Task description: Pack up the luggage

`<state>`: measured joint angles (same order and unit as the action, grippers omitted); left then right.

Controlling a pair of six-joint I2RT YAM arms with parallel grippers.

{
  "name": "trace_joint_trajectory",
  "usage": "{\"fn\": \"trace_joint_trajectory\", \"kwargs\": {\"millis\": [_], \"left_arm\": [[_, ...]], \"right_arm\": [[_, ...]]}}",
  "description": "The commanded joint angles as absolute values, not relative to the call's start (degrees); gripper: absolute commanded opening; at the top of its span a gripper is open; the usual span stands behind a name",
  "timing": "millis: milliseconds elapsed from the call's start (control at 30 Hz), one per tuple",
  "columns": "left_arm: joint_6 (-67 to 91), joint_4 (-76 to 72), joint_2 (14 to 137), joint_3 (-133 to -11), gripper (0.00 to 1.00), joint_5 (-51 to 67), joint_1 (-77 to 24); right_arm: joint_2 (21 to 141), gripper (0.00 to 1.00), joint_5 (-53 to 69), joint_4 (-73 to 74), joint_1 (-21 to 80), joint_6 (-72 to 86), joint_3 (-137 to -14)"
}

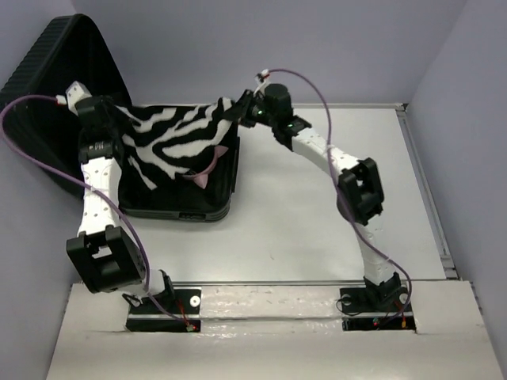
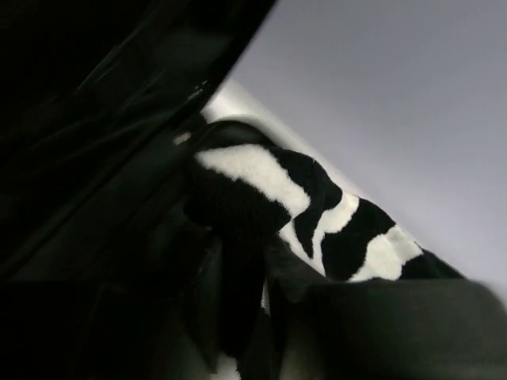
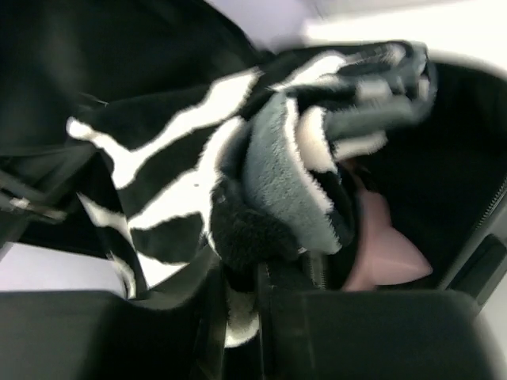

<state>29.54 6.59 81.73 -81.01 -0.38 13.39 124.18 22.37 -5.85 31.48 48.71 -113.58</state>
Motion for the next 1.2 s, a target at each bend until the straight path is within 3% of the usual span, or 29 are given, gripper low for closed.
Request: {"fn": "trace_joint_trajectory", "kwargs": {"millis": [0,33,67,200,300,333,467,500,700,767,800,833,867,933,1167], "left_arm": [[29.88,4.04,83.49,-70.51,0.81,-4.74,17.40],[29.36,4.04,85.93,-69.97,0.93,-4.22,18.27],[28.92,4.13,87.44,-69.96,0.99,-3.35,18.28],[28.57,6.06,87.29,-70.49,0.99,-2.11,16.62],[27.60,6.41,81.75,-71.54,0.99,-3.16,13.46],[26.81,7.46,78.43,-72.94,0.99,-3.77,12.58],[23.65,9.93,68.23,-74.27,0.99,-8.52,5.11],[23.03,10.11,65.85,-73.14,0.97,-11.05,2.49],[20.83,17.74,49.06,-69.09,0.92,-28.77,1.32],[19.78,18.89,43.35,-65.67,0.90,-34.16,1.41],[19.34,20.55,41.76,-64.61,0.89,-40.19,1.41],[18.81,21.78,40.79,-63.29,0.89,-43.47,1.41],[18.46,22.93,39.04,-62.59,0.89,-47.25,1.49],[18.37,23.99,36.93,-60.39,0.89,-55.44,1.49],[14.34,21.89,44.11,-63.80,0.86,-63.80,3.16]], "right_arm": [[135.07,0.43,23.12,5.33,34.10,46.07,-123.91],[137.79,0.54,21.29,9.19,35.15,42.75,-125.93],[138.51,0.65,20.92,10.27,35.16,41.24,-125.95],[135.45,0.85,19.43,10.11,35.16,38.24,-121.22],[132.72,0.87,19.51,10.81,35.16,35.43,-121.02],[131.93,0.92,19.34,12.20,35.16,34.03,-121.37],[126.93,0.94,16.53,14.67,35.16,29.45,-120.41],[124.56,1.00,15.83,15.46,35.16,28.40,-120.24],[115.15,1.00,3.44,20.39,35.16,19.34,-112.96],[110.67,0.94,1.16,20.04,35.16,17.93,-108.83],[109.09,0.87,0.97,19.26,35.16,17.58,-103.41],[107.42,0.53,0.88,17.94,35.16,17.32,-99.97],[104.01,0.36,1.05,14.19,35.16,16.88,-96.54],[101.88,0.10,1.58,10.74,35.16,16.61,-89.32],[98.35,0.07,9.30,3.35,34.63,16.96,-78.59]]}}
